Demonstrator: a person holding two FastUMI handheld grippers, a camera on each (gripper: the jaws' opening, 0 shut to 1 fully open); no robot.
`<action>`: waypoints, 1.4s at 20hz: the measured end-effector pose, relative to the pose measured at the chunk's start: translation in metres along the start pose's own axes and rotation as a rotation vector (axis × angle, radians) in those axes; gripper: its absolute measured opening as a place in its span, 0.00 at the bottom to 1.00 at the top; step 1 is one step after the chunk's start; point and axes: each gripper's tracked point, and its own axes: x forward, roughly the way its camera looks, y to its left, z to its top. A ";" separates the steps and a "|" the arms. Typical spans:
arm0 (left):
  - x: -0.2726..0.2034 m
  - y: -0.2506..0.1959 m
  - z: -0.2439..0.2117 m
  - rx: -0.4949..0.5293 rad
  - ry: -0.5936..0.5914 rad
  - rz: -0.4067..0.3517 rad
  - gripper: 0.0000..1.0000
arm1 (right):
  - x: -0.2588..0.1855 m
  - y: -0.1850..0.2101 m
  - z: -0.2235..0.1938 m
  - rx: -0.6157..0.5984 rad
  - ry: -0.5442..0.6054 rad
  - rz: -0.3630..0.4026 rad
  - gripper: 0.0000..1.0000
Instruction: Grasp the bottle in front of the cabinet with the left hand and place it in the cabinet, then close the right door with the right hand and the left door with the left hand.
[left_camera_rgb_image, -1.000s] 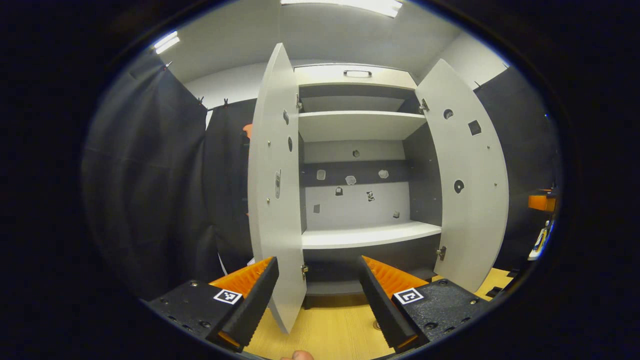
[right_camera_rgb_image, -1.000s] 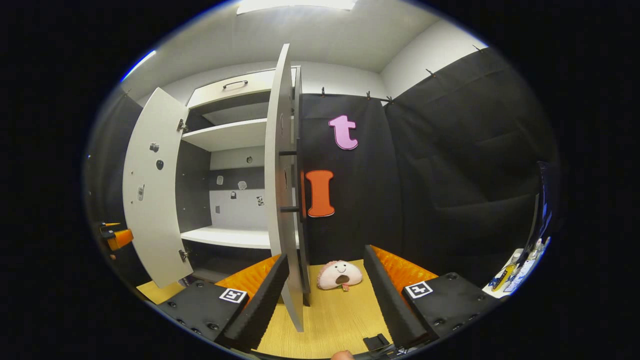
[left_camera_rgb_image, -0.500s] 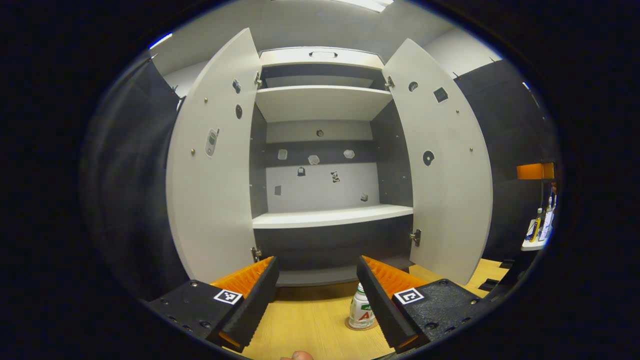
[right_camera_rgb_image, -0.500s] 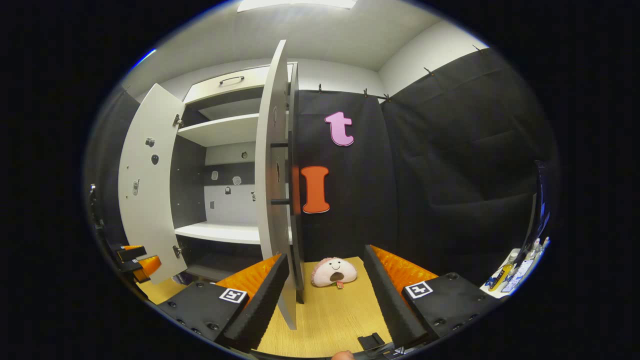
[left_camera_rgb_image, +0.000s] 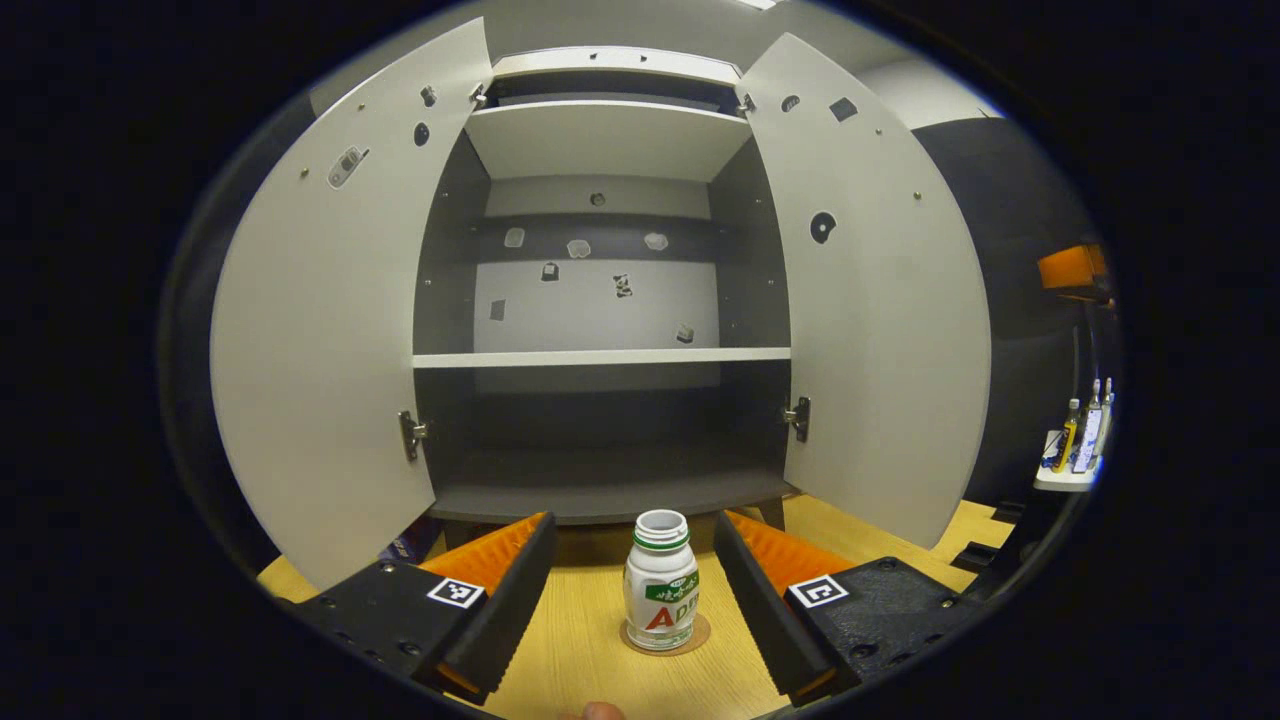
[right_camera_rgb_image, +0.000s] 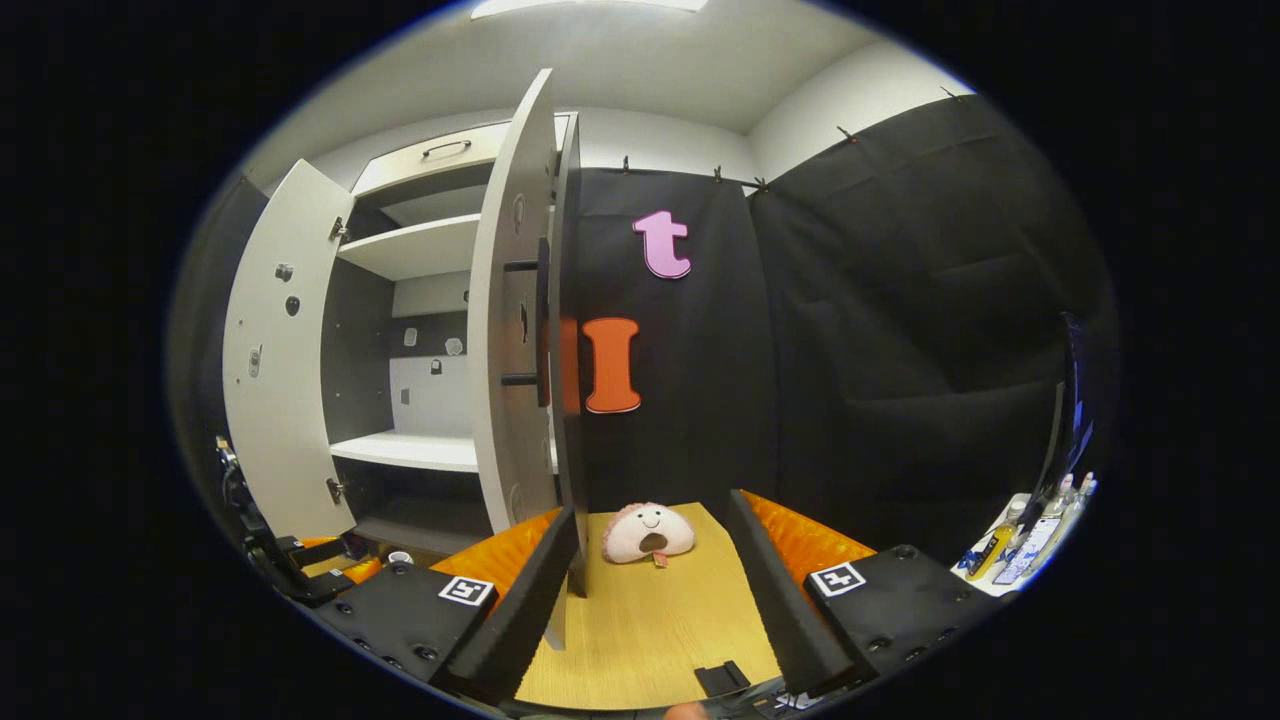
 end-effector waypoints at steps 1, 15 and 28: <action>0.004 -0.004 -0.010 -0.007 0.010 -0.006 0.95 | 0.000 -0.004 0.000 -0.007 -0.004 -0.010 0.99; 0.057 -0.012 -0.094 -0.010 0.093 0.023 0.96 | 0.013 -0.022 -0.026 -0.006 0.045 -0.045 0.99; 0.073 -0.011 -0.113 -0.018 0.158 0.004 0.74 | 0.015 -0.028 -0.032 0.014 0.071 -0.058 0.99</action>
